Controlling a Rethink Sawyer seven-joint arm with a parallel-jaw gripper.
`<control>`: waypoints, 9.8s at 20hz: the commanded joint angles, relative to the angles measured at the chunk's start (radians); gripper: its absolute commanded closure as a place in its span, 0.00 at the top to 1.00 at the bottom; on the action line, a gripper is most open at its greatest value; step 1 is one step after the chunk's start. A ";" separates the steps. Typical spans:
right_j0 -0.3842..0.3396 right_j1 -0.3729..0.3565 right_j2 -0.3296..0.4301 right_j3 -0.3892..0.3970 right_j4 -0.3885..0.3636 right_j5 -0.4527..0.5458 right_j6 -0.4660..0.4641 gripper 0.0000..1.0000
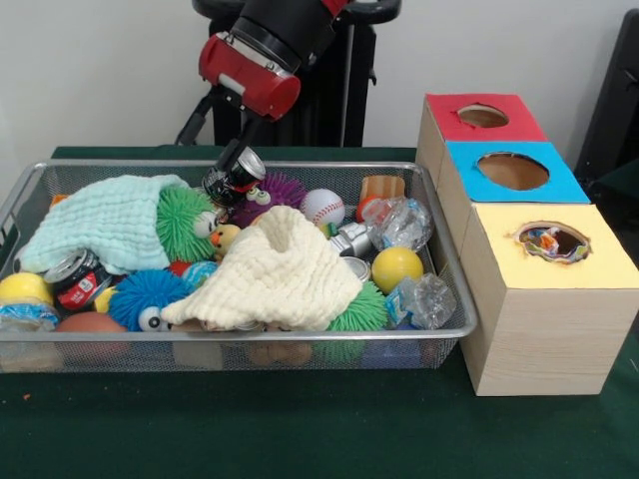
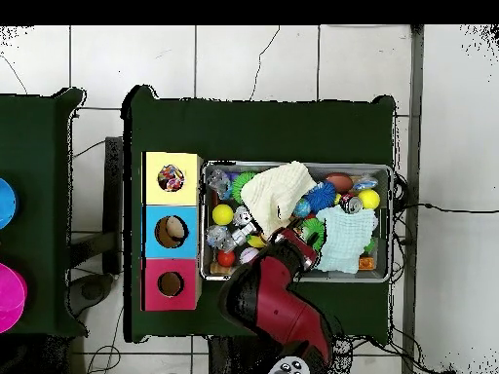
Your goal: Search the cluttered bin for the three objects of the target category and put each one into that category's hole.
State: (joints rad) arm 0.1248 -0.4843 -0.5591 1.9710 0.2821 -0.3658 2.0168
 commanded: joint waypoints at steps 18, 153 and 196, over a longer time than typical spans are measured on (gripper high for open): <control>-0.278 0.120 0.245 0.078 -0.214 -0.312 0.296 1.00; -0.322 -0.004 0.386 0.093 -0.170 0.143 0.131 0.00; 0.014 -0.510 0.201 -0.284 -0.155 0.940 0.123 0.00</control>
State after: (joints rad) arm 0.1159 -1.0099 -0.3872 1.8372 0.1338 0.3821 2.0168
